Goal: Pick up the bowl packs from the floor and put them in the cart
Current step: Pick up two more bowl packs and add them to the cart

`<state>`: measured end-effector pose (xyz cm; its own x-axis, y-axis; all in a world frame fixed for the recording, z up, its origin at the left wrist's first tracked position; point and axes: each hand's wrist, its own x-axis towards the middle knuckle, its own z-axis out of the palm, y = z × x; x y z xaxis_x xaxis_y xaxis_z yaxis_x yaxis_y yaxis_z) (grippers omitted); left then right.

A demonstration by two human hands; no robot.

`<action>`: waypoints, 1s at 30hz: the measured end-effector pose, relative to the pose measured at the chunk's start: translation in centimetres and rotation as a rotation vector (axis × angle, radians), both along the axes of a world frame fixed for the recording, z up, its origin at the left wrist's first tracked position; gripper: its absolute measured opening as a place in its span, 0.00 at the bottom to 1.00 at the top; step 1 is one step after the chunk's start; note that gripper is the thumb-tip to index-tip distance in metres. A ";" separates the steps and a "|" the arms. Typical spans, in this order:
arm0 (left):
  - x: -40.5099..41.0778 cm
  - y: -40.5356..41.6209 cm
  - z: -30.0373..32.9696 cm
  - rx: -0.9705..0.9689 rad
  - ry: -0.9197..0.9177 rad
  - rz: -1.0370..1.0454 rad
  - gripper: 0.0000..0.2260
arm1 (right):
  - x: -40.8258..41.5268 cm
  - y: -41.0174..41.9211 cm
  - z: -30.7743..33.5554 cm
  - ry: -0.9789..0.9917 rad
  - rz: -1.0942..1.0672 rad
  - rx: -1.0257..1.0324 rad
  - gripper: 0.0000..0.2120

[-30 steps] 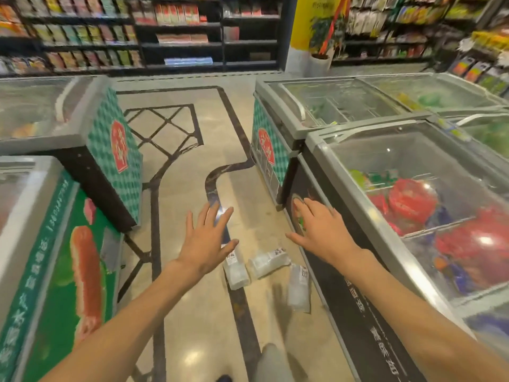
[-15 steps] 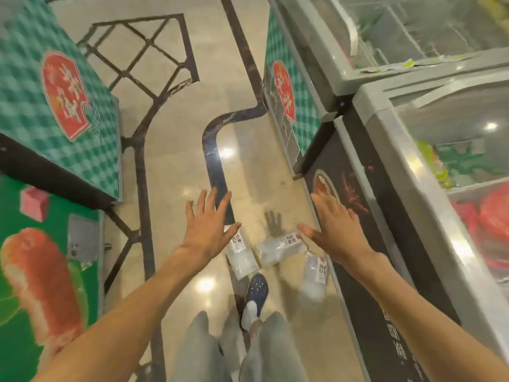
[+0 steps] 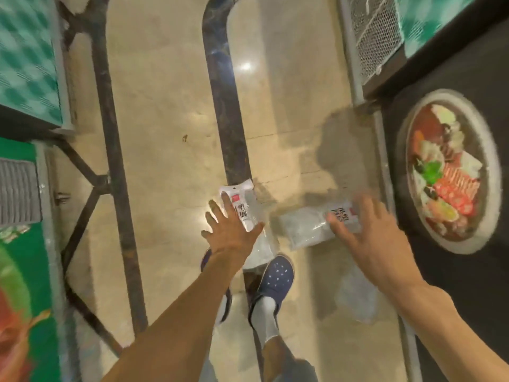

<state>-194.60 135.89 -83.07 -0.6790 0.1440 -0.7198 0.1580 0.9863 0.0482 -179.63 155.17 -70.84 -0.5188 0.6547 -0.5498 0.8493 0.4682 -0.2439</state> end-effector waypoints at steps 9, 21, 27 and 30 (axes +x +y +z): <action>3.8 1.7 -20.0 0.082 -0.137 0.564 0.67 | 4.3 -4.2 -16.9 0.008 -0.231 -0.170 0.44; 2.7 -0.3 -20.1 0.148 0.094 0.446 0.59 | 5.8 -5.7 -21.9 0.094 -0.606 -0.261 0.44; -1.7 -2.3 -14.3 0.229 0.154 0.220 0.60 | 2.4 -3.1 -23.5 -0.028 -1.121 -0.258 0.59; -3.7 -3.2 -13.5 0.228 0.135 0.211 0.59 | -0.6 -1.6 -26.1 -0.152 -1.260 -0.209 0.64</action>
<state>-198.28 132.66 -96.54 -0.7981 0.1372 -0.5868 -0.0282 0.9642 0.2638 -180.25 153.57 -96.96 0.4682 0.5393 -0.7000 0.7013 -0.7087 -0.0770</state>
